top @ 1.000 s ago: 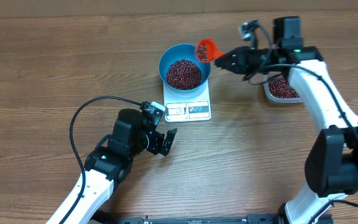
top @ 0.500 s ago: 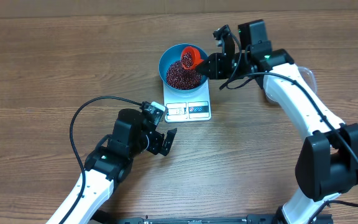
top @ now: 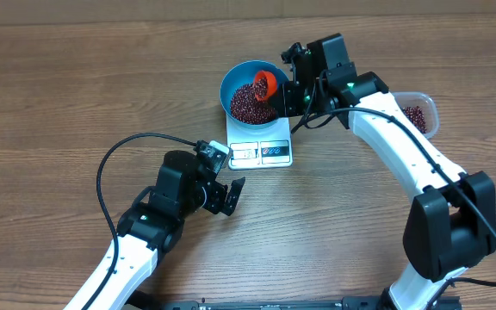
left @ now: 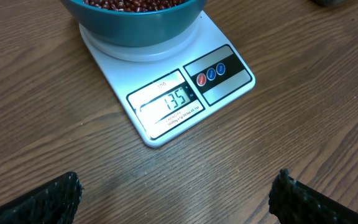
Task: Scoop item into bowl and weigh 150g on scale
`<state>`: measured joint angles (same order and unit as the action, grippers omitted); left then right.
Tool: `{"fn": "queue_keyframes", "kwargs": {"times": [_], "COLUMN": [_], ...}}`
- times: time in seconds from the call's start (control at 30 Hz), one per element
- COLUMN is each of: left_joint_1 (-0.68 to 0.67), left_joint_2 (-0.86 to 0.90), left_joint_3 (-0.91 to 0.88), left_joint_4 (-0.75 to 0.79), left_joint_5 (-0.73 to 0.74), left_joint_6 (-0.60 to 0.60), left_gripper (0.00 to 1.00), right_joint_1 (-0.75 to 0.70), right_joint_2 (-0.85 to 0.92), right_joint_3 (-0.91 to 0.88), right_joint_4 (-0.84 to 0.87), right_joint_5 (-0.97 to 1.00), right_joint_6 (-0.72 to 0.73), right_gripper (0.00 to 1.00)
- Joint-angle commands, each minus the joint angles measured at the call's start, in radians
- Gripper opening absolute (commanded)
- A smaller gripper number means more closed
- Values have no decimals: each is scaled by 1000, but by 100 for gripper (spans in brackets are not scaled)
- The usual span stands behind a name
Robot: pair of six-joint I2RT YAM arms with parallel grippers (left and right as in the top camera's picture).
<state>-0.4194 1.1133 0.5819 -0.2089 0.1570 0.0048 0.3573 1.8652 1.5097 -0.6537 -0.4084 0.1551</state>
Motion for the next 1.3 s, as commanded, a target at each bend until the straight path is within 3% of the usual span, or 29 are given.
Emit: {"fn": "queue_keyframes", "kwargs": {"times": [0.0,0.67,1.27], "left_joint_1": [-6,-6,-6], "left_joint_2": [5,5,5], "left_joint_3": [4,4,4], "left_joint_4": [5,4,4], "left_joint_5": [11,11,11], "left_joint_6": [-8,-8,-8], "left_gripper": [100,100,100], "right_joint_1": [23,109,137], "right_joint_2": [-39,-40,-40], "right_joint_3": [65,108,108], "right_joint_4": [-17,-86,-87], "right_joint_5": [103,311,347], "right_joint_6": [-33,-116,-156], "right_gripper": [4,4,4]}}
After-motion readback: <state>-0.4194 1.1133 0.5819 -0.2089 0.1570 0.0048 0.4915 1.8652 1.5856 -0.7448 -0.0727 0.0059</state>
